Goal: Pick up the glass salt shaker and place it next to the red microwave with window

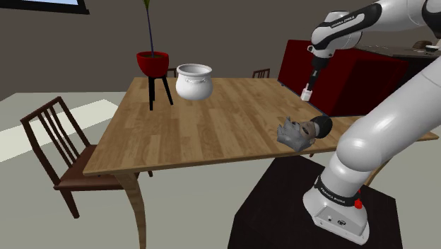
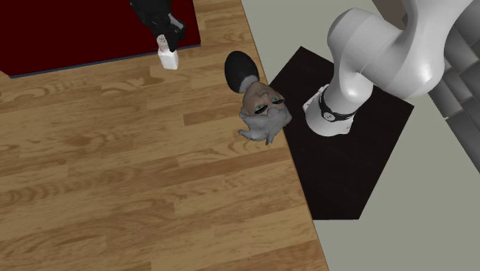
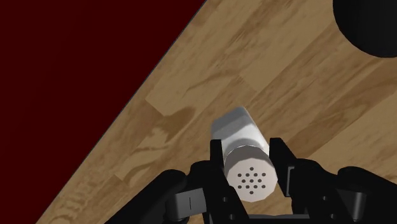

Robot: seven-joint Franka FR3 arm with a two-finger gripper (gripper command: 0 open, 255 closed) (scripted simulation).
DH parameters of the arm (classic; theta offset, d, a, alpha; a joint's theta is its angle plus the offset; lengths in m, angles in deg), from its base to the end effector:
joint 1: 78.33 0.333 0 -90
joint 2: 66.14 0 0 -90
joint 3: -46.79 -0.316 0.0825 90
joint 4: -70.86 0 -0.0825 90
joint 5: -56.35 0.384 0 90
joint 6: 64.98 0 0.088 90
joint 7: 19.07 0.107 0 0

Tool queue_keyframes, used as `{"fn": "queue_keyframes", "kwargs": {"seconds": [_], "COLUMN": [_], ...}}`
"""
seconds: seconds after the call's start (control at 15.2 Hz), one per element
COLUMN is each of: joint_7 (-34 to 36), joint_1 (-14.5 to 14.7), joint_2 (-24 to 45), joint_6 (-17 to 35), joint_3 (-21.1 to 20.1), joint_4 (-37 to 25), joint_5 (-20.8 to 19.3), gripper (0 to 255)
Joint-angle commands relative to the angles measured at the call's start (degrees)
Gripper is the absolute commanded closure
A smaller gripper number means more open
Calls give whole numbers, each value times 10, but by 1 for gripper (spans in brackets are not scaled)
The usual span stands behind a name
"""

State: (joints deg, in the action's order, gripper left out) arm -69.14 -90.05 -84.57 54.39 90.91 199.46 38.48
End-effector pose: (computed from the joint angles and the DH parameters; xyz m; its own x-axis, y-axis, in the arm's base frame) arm 0.2462 -0.4216 0.4662 0.9982 0.0595 0.0068 0.0585 -0.9929 0.1039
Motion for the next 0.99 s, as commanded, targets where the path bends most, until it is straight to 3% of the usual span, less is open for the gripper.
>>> {"fn": "queue_keyframes", "kwargs": {"seconds": [0.0,0.92], "joint_7": [-1,-22], "joint_1": [0,13], "joint_2": [5,69], "joint_6": [18,139], "joint_3": [5,45], "joint_4": [13,78], "joint_5": [0,27], "gripper": [255,255]}}
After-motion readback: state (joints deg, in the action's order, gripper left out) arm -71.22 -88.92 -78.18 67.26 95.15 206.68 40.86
